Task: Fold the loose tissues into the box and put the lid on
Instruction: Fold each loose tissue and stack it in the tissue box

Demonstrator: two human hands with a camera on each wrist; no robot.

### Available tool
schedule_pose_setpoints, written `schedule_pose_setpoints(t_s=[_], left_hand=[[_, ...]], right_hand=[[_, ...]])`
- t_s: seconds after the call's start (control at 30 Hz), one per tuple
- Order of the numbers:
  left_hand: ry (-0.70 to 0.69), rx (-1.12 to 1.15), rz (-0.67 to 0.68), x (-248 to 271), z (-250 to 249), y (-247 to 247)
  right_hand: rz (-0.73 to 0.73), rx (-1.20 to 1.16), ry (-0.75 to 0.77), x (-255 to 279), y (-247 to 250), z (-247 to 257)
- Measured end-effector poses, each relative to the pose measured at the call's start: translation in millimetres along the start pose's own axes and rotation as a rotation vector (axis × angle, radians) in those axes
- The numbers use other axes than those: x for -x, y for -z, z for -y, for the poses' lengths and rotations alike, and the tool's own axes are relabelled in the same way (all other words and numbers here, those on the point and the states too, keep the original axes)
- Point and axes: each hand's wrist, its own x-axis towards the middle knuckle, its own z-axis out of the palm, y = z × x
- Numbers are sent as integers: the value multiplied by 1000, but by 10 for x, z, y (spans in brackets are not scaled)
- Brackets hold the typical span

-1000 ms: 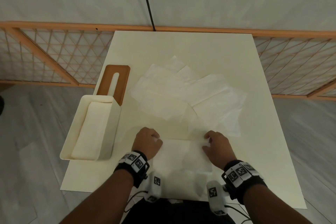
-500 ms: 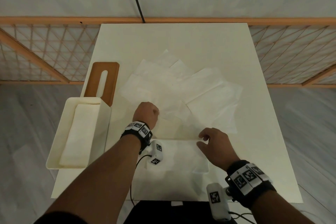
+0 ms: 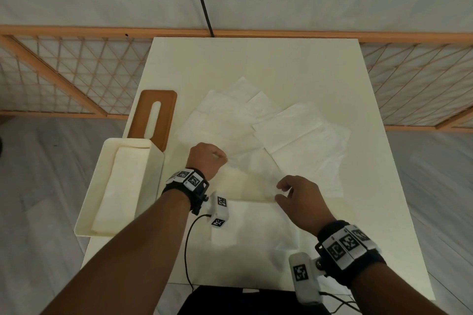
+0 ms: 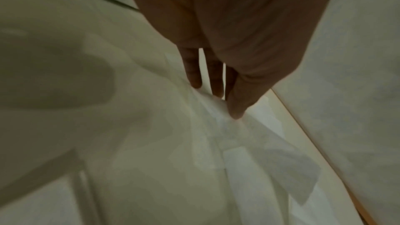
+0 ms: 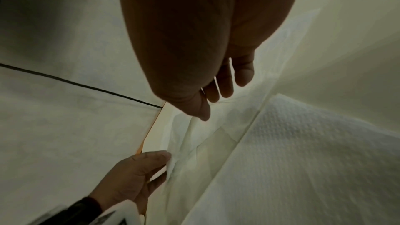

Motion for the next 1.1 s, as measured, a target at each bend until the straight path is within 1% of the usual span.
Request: schedule_pose_setpoints(t_s=[0.1,0.17,0.27,0.37,0.47,0.5,0.57,0.63,0.67,0.73,0.8,0.83,0.9,0.93,1.0,1.07,1.1], left_hand=[[-28,13,19,-27,-8,125],[-63,9,60,-29,-18,209],[-102,-6,129,0,-50,313],[-155,-84,216,59,-165,410],[-226,-110,279,175,-362,566],[-242,-86,284,209,-415,632],[-249,18,269,268,-483,829],[-206,204,195,282,-413,1084],[-162,322,150,302,-332,1204],[-81,599,93,392,-128,1349],[34,839,151,500,60,1280],[84,878,204,557,121,1169],[94,839,310,709,108,897],[85,804,334,789,61,776],[132,779,265,900,-65,634],[217,928,183,907,-129,602],[238,1004,155,903,-163,623]], right_hand=[[-1,23,10,-106,-11,70],[-12,20,26,-203,-8,146],[-45,47,130,-363,-23,293],[-55,142,176,-535,-24,491],[-116,241,265,-689,2,648],[-139,221,301,-723,31,683],[-131,56,336,-744,156,763],[-53,-105,276,-754,367,858],[-6,-210,202,-752,484,895],[112,-541,31,-702,673,949],[219,-820,-85,-634,775,965],[254,-888,-123,-608,794,949],[308,-953,-181,-563,784,900],[319,-966,-210,-541,770,875],[295,-975,-266,-505,739,811],[254,-972,-288,-450,711,747],[236,-964,-281,-424,697,719]])
